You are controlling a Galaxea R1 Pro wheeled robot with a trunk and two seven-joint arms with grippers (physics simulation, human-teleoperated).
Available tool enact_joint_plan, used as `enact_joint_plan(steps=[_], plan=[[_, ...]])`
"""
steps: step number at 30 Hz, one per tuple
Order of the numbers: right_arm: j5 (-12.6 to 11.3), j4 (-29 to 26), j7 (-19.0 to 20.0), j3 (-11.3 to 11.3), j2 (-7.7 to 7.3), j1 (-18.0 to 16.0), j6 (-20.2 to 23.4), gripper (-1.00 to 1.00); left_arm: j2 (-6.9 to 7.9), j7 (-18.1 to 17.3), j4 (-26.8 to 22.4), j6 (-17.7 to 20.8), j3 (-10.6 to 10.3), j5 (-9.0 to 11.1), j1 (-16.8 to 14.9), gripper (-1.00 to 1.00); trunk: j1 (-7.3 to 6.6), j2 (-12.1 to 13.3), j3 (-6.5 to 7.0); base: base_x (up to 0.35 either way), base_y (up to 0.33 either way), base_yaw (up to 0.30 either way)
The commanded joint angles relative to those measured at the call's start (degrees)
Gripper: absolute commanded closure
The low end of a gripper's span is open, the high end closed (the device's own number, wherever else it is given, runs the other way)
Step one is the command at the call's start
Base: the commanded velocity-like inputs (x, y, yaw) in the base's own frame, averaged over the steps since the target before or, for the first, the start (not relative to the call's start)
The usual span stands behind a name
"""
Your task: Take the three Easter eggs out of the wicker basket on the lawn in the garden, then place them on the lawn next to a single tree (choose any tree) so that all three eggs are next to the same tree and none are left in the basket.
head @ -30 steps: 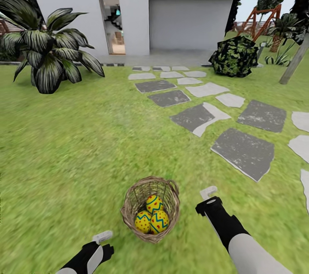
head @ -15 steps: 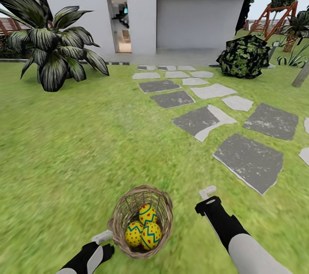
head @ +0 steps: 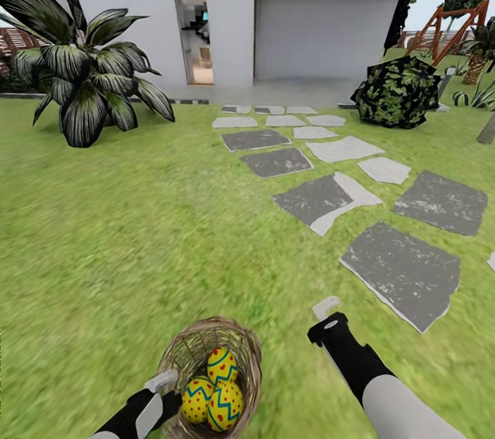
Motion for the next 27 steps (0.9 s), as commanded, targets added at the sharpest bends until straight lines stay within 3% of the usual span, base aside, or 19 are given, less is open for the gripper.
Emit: enact_joint_plan(steps=[1,12,27], plan=[[0.2,0.0,-0.2,0.3,-0.04,0.0,0.4,-1.0,0.0,0.4,-0.1,-0.2,0.1,0.6,0.0,-1.0,0.02,0.0,-0.1,0.129,-0.097,0.201],[0.1,0.1,-0.2,0.3,-0.04,0.0,0.4,-1.0,0.21,0.5,-0.2,-2.0,3.8,0.6,0.2,-1.0,0.02,0.0,-0.38,0.018,-0.013,0.109],[0.3,0.1,-0.2,0.3,-0.06,0.1,0.4,-1.0,0.32,0.9,-2.6,-0.5,3.9,0.1,-0.2,-1.0,0.02,0.0,-0.39,0.0,0.0,0.001]])
